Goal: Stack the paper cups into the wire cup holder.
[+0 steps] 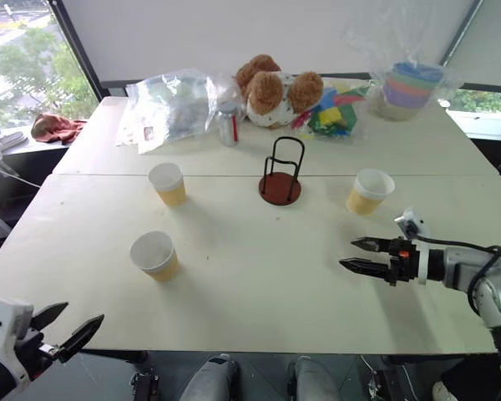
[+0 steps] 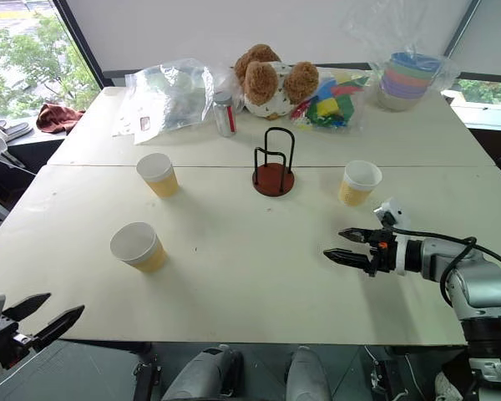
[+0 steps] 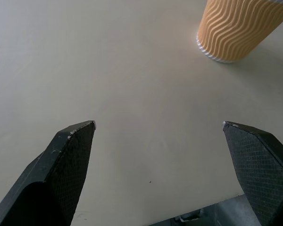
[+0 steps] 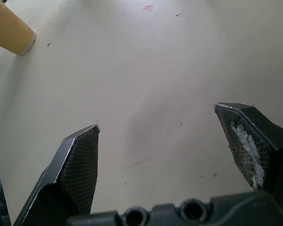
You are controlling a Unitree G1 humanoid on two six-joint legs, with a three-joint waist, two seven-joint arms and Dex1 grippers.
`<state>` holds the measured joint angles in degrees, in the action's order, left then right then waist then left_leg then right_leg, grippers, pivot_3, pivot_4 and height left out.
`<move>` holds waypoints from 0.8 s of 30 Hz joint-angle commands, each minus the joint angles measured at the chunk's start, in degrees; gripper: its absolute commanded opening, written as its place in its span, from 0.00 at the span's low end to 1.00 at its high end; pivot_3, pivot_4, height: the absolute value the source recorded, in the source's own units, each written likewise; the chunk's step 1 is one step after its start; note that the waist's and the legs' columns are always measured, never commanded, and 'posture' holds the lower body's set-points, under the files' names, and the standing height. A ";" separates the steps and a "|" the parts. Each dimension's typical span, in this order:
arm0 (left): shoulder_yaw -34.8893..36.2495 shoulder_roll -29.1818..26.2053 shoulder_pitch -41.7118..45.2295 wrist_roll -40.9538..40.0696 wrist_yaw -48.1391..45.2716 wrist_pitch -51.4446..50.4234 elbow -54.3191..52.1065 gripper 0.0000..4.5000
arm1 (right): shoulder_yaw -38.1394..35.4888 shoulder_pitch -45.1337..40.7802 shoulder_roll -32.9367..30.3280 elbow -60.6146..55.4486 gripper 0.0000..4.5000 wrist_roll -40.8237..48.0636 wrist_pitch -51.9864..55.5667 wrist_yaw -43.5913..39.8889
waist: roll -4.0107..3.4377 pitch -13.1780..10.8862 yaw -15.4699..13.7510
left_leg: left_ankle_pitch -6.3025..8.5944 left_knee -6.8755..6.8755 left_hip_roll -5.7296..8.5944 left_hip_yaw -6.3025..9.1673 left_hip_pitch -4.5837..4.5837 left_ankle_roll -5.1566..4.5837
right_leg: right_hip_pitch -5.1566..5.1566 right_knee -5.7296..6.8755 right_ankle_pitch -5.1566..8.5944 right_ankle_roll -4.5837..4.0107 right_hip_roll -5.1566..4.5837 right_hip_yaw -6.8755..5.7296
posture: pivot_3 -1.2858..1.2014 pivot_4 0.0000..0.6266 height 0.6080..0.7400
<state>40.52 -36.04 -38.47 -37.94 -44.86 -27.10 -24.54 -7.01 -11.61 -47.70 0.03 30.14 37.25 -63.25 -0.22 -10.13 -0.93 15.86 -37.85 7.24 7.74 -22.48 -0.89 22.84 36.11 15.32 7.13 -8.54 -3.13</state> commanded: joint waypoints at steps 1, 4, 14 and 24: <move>3.05 -1.01 1.14 -0.80 0.42 -0.33 0.26 0.99 | -0.79 -0.04 1.11 -3.13 0.95 1.06 0.07 1.25 | 0.00 0.00 0.00 | 0.00 0.00 0.00 0.00 0.00 0.00 | 0.00 0.00 0.00 0.00 0.00 0.00 | 0.52 0.24 1.00; 3.97 -1.07 2.24 0.00 1.54 -0.33 0.28 0.99 | -0.23 -0.33 2.08 -3.94 0.95 0.65 0.09 2.23 | -0.01 -0.01 0.06 | 0.01 0.00 0.01 -0.02 0.00 0.00 | 0.00 -0.03 -0.01 0.01 0.00 0.02 | 0.52 0.24 1.00; 6.35 -0.36 3.36 -1.36 3.42 -1.95 -0.56 0.99 | 1.95 -4.05 4.08 -2.23 0.95 -0.46 -0.55 3.46 | -0.01 -0.02 0.11 | 0.01 0.04 -0.01 -0.08 -0.01 0.00 | 0.07 -0.02 -0.02 0.03 0.00 0.07 | 0.52 0.24 1.00; 10.23 -7.98 12.53 -5.39 4.44 -6.72 3.50 0.99 | 0.83 -9.54 7.17 -6.40 0.95 2.61 3.40 8.11 | -0.01 -0.05 0.15 | 0.00 0.07 -0.02 -0.08 -0.02 0.01 | 0.15 0.02 -0.03 0.03 0.03 0.07 | 0.52 0.24 1.00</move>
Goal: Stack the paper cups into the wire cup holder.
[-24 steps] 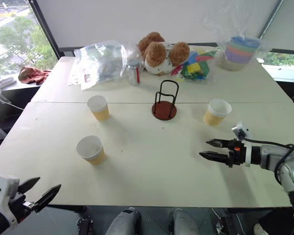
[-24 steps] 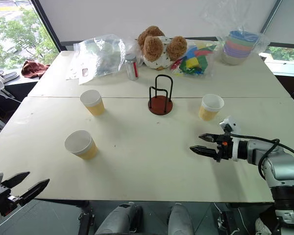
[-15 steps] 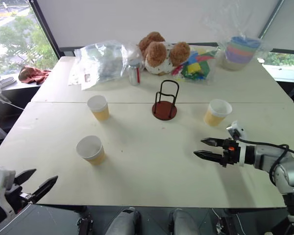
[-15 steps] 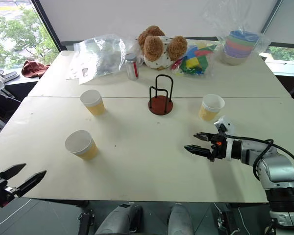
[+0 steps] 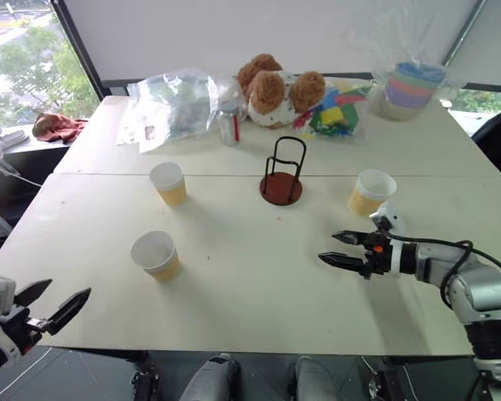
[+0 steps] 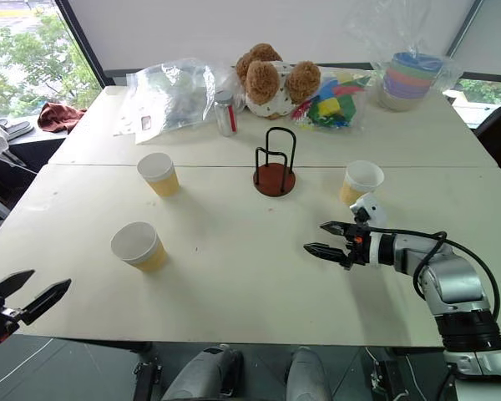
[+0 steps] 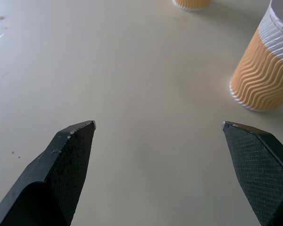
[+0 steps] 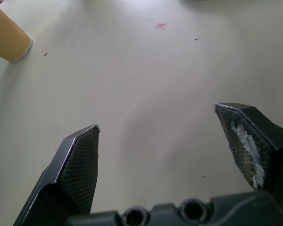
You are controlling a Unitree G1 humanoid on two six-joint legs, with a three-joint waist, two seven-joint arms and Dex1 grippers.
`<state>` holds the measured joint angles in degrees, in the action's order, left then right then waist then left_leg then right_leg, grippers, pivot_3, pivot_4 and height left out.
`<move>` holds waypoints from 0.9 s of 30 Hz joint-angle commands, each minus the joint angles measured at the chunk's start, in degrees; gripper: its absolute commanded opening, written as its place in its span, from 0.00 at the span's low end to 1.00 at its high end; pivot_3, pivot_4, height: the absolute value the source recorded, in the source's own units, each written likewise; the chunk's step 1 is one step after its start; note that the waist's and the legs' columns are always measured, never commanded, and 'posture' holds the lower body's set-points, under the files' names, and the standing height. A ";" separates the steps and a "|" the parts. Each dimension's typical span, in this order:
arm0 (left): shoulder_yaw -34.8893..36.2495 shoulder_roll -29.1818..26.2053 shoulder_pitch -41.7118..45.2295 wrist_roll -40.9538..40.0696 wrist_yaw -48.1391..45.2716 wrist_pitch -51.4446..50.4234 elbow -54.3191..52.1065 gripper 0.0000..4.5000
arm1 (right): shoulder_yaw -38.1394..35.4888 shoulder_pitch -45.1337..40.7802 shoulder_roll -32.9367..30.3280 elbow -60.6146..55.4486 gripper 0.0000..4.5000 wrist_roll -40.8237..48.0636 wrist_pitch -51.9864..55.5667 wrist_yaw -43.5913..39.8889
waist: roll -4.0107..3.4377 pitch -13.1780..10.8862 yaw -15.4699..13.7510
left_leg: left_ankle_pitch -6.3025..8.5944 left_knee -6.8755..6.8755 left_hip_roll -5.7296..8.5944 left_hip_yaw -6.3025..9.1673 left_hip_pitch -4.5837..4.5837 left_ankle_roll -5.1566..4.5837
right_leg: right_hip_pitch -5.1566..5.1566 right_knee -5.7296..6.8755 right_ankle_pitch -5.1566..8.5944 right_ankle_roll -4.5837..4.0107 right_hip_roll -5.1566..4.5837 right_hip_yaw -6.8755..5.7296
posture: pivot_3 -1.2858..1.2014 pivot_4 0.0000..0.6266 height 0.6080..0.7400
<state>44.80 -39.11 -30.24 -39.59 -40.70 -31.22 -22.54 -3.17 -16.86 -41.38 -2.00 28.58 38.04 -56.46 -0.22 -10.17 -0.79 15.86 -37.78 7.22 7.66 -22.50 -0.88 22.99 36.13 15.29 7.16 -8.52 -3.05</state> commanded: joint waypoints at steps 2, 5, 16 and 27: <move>7.33 -8.40 11.03 -8.57 0.55 -5.37 3.72 0.99 | -3.46 -7.85 1.96 -5.30 0.95 6.05 4.45 2.52 | -0.01 -0.03 -0.01 | -0.04 0.00 -0.04 0.02 -0.01 0.06 | 0.07 0.07 -0.02 -0.01 0.05 0.00 | 0.52 0.24 1.00; 4.63 -13.14 16.39 -9.89 -2.16 -8.05 4.92 0.99 | -3.94 -13.36 4.61 -4.27 0.95 7.28 5.80 5.34 | -0.01 0.00 0.07 | -0.06 0.00 -0.06 0.02 -0.02 0.10 | 0.10 0.07 -0.12 0.08 0.11 0.02 | 0.52 0.24 1.00; -5.13 -30.71 32.14 -13.22 -12.19 -16.25 4.24 0.99 | 3.30 -25.31 11.73 3.74 0.95 -5.31 -4.74 14.77 | 0.02 -0.03 1.26 | -0.49 0.70 -0.04 -0.16 -0.24 0.78 | 0.47 -0.01 -0.12 0.08 0.48 0.86 | 0.52 0.24 1.00; -13.20 -25.95 41.86 -12.05 -9.48 -15.30 2.89 1.00 | 8.87 -30.45 19.64 19.37 0.83 -13.98 -13.12 16.36 | 0.04 -0.05 2.73 | -0.66 0.75 -0.23 -0.14 -0.13 1.05 | 0.56 0.24 -0.13 0.07 0.90 1.49 | 0.52 0.24 1.00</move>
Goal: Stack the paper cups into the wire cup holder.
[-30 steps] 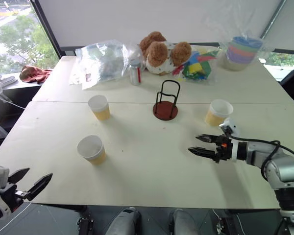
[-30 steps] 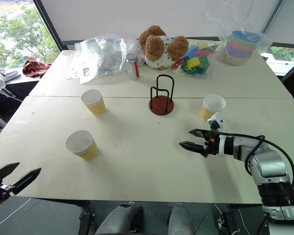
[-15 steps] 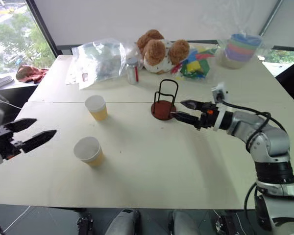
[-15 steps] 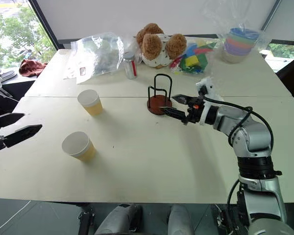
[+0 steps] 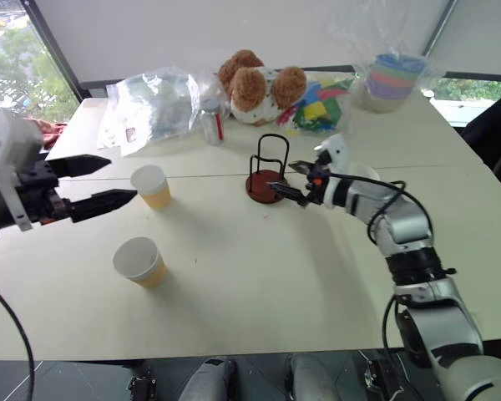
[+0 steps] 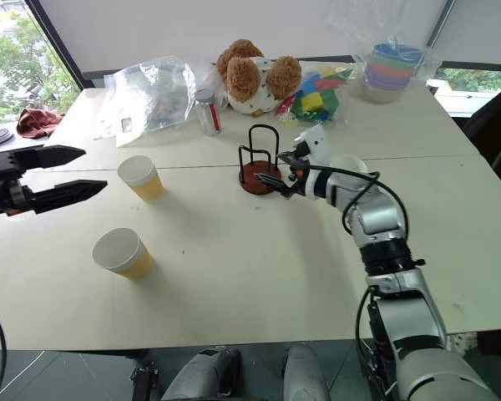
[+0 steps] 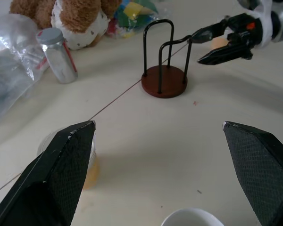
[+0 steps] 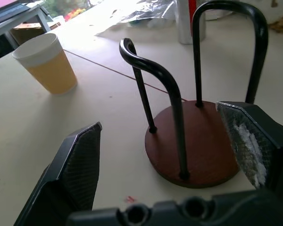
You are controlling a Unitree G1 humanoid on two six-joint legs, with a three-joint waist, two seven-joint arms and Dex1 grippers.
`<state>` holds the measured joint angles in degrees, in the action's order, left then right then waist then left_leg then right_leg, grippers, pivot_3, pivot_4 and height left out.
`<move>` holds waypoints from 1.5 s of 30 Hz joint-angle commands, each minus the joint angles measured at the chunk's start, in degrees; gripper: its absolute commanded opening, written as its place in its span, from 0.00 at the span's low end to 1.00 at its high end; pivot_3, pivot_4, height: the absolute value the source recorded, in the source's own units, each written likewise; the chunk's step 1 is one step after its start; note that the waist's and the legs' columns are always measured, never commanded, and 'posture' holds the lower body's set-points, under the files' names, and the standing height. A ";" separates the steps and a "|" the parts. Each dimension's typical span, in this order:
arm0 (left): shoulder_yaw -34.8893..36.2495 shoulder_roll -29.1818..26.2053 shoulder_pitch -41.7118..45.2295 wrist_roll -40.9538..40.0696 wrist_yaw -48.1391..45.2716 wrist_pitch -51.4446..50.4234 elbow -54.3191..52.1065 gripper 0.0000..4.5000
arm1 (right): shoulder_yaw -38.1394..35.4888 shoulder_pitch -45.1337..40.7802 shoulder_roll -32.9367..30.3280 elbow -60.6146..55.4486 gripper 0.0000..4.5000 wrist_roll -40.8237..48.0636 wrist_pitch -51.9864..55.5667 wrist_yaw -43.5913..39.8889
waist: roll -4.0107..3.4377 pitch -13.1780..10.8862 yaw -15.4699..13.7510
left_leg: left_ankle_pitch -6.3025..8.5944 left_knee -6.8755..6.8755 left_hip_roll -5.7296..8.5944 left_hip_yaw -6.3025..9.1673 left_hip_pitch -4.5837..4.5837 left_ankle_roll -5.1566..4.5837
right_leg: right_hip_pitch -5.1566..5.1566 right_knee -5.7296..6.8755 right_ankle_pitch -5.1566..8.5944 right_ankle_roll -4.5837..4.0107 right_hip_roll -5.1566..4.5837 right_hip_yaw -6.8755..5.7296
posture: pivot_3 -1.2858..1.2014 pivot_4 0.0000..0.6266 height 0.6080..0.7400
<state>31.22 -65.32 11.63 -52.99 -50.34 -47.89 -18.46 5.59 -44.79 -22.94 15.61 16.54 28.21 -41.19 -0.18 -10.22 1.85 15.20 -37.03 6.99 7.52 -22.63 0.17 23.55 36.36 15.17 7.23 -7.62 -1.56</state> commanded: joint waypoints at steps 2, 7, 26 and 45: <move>1.05 0.75 -0.65 1.98 -0.24 1.61 -1.38 1.00 | 0.22 -3.22 1.78 3.59 0.65 -3.21 -4.76 1.61 | 0.00 0.00 0.20 | 0.00 0.00 0.00 0.00 -0.01 0.00 | 0.01 0.00 0.00 0.00 0.00 0.01 | 0.52 0.24 1.00; 1.98 1.95 -1.57 3.58 -0.59 2.99 -1.72 1.00 | 0.34 -4.76 2.79 6.69 0.07 -5.33 -7.55 1.82 | 0.00 0.00 0.26 | 0.00 0.00 0.02 0.02 -0.02 0.00 | 0.00 -0.02 0.00 0.00 0.00 0.02 | 0.52 0.24 1.00; -3.44 1.45 2.92 2.47 -6.91 1.80 0.35 1.00 | 4.09 3.47 -18.34 -23.37 0.01 12.09 10.42 -34.76 | 0.02 -0.01 -0.87 | 0.03 -0.09 0.02 0.05 -0.10 -0.06 | -0.05 -0.14 0.00 0.01 -0.02 0.03 | 0.52 0.24 1.00; -13.16 1.93 11.00 -0.30 -8.50 -1.93 -3.92 1.00 | 9.38 -1.90 -14.46 0.07 0.55 -0.21 -13.33 -47.24 | 0.04 -0.02 -0.88 | -0.02 -0.11 0.01 0.06 -0.03 0.03 | -0.04 -0.02 -0.01 0.00 0.02 0.04 | 0.52 0.24 1.00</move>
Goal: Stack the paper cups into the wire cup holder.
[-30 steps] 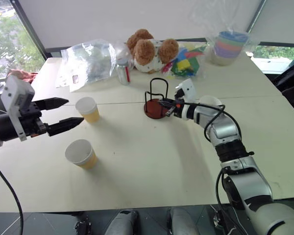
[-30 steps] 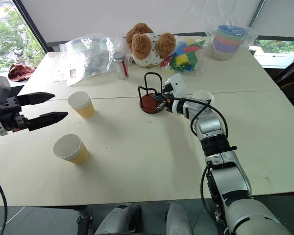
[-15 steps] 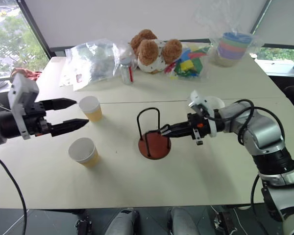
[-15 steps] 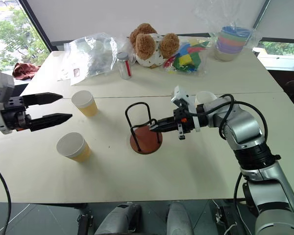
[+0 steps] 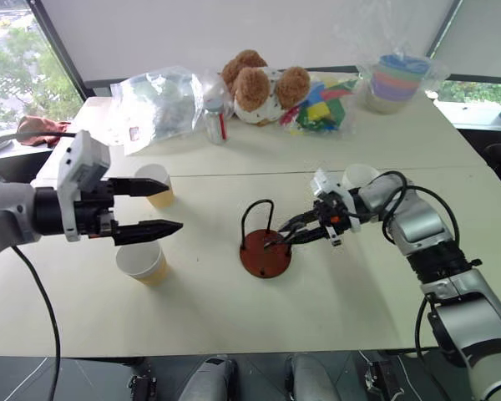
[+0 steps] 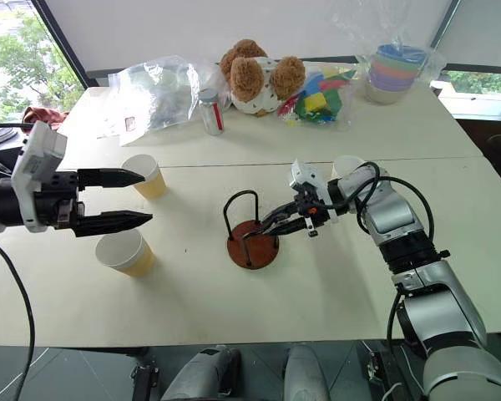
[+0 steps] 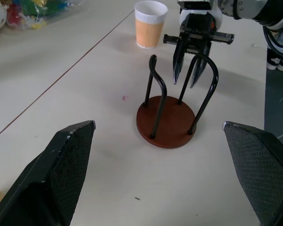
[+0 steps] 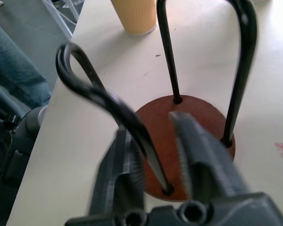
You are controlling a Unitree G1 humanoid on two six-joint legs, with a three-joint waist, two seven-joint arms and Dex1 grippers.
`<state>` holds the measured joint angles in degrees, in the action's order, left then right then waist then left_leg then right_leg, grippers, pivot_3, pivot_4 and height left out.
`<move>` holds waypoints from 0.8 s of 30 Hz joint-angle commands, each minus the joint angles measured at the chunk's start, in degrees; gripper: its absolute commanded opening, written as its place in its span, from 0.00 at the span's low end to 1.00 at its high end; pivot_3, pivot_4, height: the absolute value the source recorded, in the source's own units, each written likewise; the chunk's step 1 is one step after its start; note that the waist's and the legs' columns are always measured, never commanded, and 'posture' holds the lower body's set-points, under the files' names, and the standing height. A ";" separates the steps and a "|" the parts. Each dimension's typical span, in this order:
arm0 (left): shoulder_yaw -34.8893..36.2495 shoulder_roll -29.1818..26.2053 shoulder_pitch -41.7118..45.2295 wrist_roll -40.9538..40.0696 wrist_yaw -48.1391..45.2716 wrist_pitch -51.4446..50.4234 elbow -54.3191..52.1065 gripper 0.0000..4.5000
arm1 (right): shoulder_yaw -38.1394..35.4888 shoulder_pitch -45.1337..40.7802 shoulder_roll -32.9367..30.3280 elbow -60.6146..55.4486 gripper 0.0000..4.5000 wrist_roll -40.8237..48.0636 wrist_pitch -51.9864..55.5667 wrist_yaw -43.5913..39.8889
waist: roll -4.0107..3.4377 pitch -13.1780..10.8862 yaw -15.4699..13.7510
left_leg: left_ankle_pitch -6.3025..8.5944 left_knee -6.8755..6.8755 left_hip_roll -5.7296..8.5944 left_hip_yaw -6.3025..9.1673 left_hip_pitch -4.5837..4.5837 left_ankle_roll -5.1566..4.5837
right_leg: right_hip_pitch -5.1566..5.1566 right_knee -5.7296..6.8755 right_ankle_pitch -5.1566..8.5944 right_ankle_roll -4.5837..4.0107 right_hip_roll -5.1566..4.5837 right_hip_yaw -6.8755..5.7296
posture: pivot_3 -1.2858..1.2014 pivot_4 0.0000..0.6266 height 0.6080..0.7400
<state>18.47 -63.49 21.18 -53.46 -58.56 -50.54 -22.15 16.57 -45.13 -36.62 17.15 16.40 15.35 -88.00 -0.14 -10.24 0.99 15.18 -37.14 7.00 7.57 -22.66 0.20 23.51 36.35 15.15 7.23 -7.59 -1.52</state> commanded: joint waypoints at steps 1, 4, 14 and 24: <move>-0.64 0.29 1.68 0.12 -0.27 0.71 -0.21 1.00 | -1.91 -1.28 -1.57 -2.44 0.66 -0.44 -0.24 -0.07 | 0.00 0.00 -0.04 | 0.00 0.01 0.00 0.00 0.00 0.00 | 0.00 0.00 0.00 0.00 0.00 0.00 | 0.52 0.24 1.00; -1.16 0.63 2.28 0.41 -0.40 0.88 0.23 1.00 | -3.57 0.46 -4.73 -6.92 0.89 0.17 2.38 0.51 | -0.01 -0.01 -0.27 | 0.00 0.00 0.01 0.00 -0.03 0.00 | 0.01 0.00 0.00 0.00 0.00 0.00 | 0.52 0.24 1.00; -4.13 0.21 6.63 3.07 -3.37 2.44 4.31 1.00 | -9.96 5.34 -20.12 -19.36 0.89 -0.68 11.85 4.91 | 0.00 -0.01 -0.15 | 0.01 -0.04 0.03 0.00 -0.07 -0.01 | 0.01 -0.03 0.00 0.00 -0.03 -0.01 | 0.52 0.24 1.00; -7.88 -0.56 7.46 8.34 -5.37 5.03 1.76 1.00 | -3.78 -13.12 -18.71 8.96 0.89 -16.26 -6.16 10.43 | 0.02 -0.04 0.00 | 0.00 0.01 0.00 -0.17 0.02 -0.01 | 0.03 0.02 0.00 0.00 -0.02 0.04 | 0.52 0.24 1.00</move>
<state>10.26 -63.62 28.78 -46.29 -63.86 -46.93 -18.85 11.86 -56.74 -56.07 22.74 2.62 13.61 -78.08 -0.12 -10.27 0.99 15.18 -37.14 7.01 7.40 -22.64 0.19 23.54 36.35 15.15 7.23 -7.61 -1.49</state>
